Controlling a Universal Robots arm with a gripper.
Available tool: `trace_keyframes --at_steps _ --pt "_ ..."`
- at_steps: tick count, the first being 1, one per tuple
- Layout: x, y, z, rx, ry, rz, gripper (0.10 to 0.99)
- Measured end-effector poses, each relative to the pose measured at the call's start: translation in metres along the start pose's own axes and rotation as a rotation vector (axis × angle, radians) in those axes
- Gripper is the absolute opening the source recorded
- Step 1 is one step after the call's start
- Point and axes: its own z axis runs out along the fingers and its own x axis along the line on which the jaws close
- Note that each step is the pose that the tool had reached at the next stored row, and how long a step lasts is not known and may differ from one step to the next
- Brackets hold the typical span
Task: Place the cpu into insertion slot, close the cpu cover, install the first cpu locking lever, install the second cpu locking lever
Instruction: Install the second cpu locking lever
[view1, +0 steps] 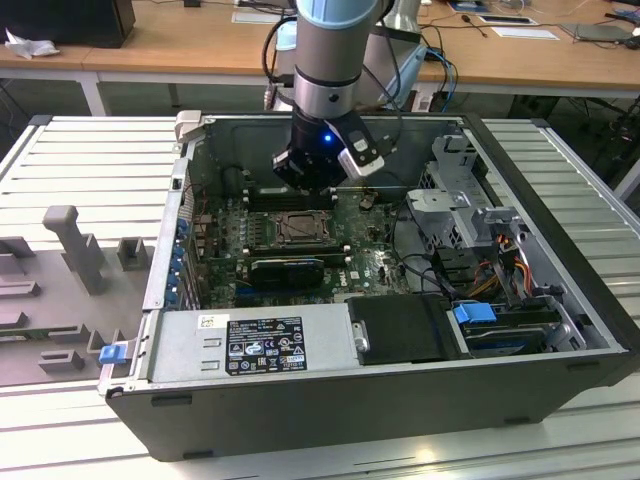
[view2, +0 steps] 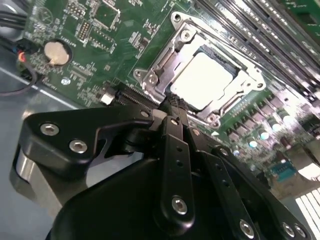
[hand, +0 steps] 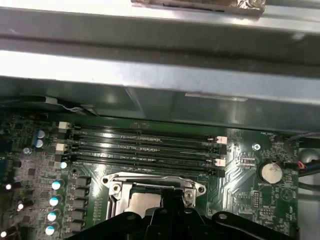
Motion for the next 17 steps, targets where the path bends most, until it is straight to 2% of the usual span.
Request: trace_keyframes --at_steps 2,4,6,11,13,17 --pt "0.0 0.0007 -0.0066 0.0 -0.0001 0.0 0.106" --pt "0.0 0.0002 -0.0079 0.0 -0.0001 0.0 0.106" --pt "0.0007 -0.0082 -0.0088 0.0 0.0 0.0 0.106" --pt "0.0018 -0.0211 -0.01 0.0 -0.0001 0.0 0.106" --pt "0.0025 -0.0287 -0.0108 0.001 0.0 0.0 0.106" --pt "0.0032 -0.0362 -0.0115 0.002 0.0001 0.0 0.106"
